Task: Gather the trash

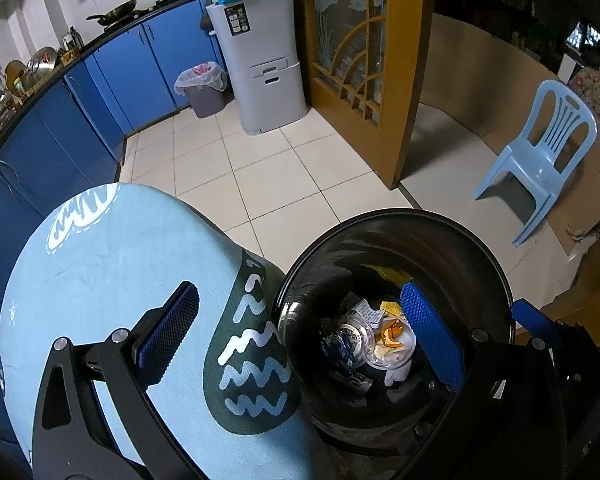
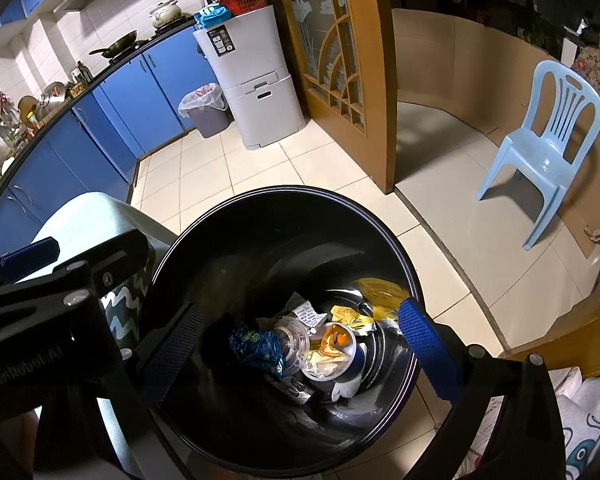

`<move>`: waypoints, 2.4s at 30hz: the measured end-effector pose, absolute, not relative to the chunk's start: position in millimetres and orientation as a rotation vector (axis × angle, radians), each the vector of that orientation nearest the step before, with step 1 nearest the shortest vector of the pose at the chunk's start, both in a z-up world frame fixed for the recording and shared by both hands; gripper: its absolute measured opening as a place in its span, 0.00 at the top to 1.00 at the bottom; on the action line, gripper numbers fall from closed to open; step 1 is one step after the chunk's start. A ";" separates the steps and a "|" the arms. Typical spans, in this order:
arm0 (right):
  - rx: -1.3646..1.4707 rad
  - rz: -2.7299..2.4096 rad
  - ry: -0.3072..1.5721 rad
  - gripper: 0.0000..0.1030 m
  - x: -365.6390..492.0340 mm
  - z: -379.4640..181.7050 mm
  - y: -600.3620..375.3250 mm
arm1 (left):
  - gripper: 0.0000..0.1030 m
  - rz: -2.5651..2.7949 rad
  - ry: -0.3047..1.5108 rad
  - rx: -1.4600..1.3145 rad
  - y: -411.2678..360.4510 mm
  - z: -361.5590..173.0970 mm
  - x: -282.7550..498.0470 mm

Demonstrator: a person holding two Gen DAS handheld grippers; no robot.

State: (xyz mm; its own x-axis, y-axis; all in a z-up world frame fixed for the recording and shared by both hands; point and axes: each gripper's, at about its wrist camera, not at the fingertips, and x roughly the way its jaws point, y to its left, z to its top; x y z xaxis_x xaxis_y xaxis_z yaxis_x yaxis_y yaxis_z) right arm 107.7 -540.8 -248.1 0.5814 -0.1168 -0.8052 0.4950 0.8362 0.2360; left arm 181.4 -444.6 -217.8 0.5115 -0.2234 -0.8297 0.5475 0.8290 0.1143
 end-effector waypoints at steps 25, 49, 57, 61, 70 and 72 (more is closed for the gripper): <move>0.472 -0.373 0.886 0.07 107.6 -248.1 -540.9 | 0.03 -0.465 0.915 0.395 -443.6 -216.8 179.5; 0.474 -0.371 0.882 0.07 107.7 -246.5 -537.2 | 0.03 -0.473 0.919 0.396 -444.8 -216.0 181.2; 0.473 -0.364 0.877 0.07 109.0 -241.5 -531.3 | 0.03 -0.471 0.914 0.393 -445.9 -212.7 178.9; 0.473 -0.365 0.878 0.07 108.7 -241.7 -532.1 | 0.03 -0.494 0.936 0.370 -444.3 -212.0 179.8; 0.474 -0.364 0.878 0.07 108.5 -241.9 -532.1 | 0.03 -0.512 0.928 0.373 -445.9 -211.6 174.6; 0.474 -0.365 0.878 0.07 108.6 -241.9 -531.9 | 0.03 -0.526 0.943 0.361 -444.7 -212.0 174.6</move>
